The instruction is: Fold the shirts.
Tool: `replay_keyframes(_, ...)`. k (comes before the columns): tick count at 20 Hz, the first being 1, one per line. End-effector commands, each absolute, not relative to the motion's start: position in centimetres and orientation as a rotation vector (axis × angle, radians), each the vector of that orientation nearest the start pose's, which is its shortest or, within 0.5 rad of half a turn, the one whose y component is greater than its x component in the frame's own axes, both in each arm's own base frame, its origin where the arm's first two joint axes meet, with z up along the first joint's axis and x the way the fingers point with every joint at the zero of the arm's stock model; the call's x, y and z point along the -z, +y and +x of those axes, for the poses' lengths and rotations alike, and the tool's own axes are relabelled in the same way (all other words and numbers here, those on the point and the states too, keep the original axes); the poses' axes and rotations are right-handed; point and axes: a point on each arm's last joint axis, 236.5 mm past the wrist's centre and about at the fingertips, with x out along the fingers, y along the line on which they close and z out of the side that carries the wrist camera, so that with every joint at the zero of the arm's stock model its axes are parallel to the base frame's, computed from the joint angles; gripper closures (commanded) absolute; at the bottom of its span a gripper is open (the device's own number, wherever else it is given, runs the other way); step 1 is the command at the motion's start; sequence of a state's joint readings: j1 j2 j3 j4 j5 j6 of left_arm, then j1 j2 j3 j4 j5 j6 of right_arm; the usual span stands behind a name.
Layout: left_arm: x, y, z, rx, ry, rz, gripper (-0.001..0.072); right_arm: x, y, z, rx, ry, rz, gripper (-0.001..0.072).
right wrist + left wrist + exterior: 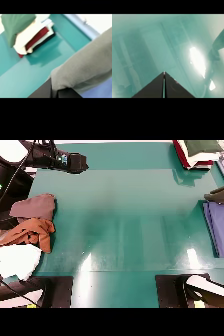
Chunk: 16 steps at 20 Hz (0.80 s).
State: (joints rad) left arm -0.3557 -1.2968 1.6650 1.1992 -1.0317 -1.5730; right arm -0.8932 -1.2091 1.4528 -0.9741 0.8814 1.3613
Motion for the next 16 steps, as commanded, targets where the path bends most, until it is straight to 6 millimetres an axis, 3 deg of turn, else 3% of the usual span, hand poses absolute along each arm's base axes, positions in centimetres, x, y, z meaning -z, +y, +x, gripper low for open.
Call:
replay_keyframes(1, -24.0, -23.7, 42.7, 0.583, 0.707, -0.17, 0.0684, -22.3, -30.7, 34.7, 0.526, 0.475, 0.467, 0.0697)
replay_keyframes(10, -24.0, -23.7, 42.7, 0.586, 0.703, -0.162, 0.0683, -12.6, -29.0, 24.3, 0.697, 0.875, 0.321, 0.0682)
replay_keyframes(11, -24.0, -23.7, 42.7, 0.586, 0.703, -0.163, 0.0683, -11.9, -29.0, 23.0, 0.723, 0.917, 0.3, 0.0552)
replay_keyframes(12, -24.0, -23.7, 42.7, 0.586, 0.702, -0.163, 0.0683, -11.7, -29.2, 21.7, 0.762, 0.946, 0.278, 0.0316)
replay_keyframes(13, -24.0, -23.7, 42.7, 0.586, 0.702, -0.163, 0.0683, -11.9, -29.6, 20.7, 0.804, 0.959, 0.258, 0.0123)
replay_keyframes(14, -24.0, -23.7, 42.7, 0.586, 0.702, -0.163, 0.0683, -12.4, -30.1, 19.8, 0.855, 0.955, 0.254, 0.0057)
replay_keyframes(16, -24.0, -23.7, 42.7, 0.586, 0.702, -0.163, 0.0683, -13.5, -30.1, 19.1, 0.898, 0.922, 0.261, 0.0044)
